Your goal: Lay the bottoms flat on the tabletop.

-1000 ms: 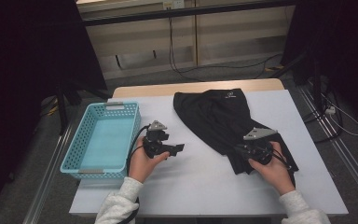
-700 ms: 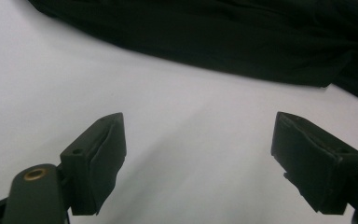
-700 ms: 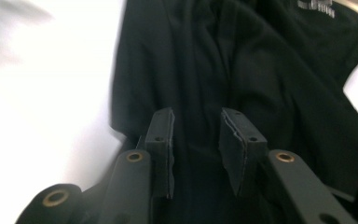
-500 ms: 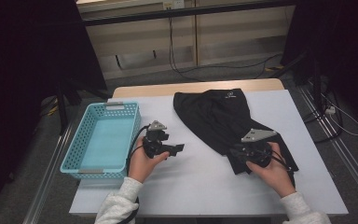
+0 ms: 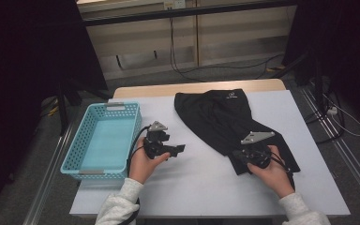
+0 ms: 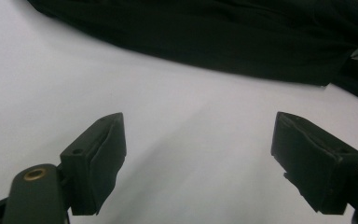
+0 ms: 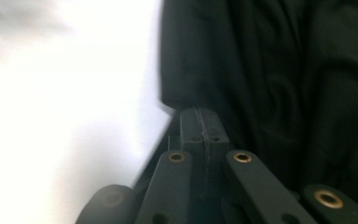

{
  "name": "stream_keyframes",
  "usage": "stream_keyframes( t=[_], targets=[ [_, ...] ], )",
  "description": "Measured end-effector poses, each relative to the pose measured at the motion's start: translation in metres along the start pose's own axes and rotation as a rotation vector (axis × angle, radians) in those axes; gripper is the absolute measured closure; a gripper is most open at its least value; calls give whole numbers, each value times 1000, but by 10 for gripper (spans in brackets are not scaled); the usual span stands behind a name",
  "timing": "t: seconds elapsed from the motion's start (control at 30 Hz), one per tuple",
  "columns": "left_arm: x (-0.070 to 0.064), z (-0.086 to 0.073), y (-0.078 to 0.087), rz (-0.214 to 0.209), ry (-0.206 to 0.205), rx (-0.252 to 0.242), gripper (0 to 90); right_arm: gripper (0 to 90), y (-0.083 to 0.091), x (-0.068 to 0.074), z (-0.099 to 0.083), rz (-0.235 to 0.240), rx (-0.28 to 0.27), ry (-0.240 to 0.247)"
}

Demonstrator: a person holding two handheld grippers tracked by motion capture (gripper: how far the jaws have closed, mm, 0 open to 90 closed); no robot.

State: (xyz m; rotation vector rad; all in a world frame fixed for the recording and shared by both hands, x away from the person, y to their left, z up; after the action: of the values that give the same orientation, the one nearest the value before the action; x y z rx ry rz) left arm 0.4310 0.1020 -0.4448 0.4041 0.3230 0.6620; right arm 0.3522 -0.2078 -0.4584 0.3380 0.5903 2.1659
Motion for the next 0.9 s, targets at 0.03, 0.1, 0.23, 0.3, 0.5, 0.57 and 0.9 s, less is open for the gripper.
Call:
stream_keyframes(
  t=[0.03,0.1,0.23,0.3,0.5,0.57,0.9],
  targets=[
    [0,0,0,-16,5,3,177,900,1,3,2,13,-5,-2],
    [0,0,0,-15,7,2,177,900,2,9,5,44,-18,1],
    [0,0,1,-12,4,-4,178,830,3,9,6,-23,-35,28],
    [0,0,2,-15,8,-2,178,777,4,1,2,-60,-22,15],
    [1,-1,0,-16,9,3,177,771,2,-8,-12,-76,17,-6],
    [0,-1,0,-16,8,5,177,871,2,-7,-11,-59,30,-8],
    [2,-3,-1,-15,8,12,178,900,6,9,1,13,1,-5]
  ],
)
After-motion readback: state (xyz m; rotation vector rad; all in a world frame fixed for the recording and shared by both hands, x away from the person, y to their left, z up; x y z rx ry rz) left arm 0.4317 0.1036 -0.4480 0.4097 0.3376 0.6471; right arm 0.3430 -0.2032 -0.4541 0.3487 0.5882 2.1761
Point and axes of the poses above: each handheld gripper's, and its own axes: y roughly backward along the jaws, z roughly out of its top, x roughly to its left, the point moved 2 cm from there along -y, roughly forward along the jaws, and after that the axes turned 13 degrees about -x, right-handed, at the moved point
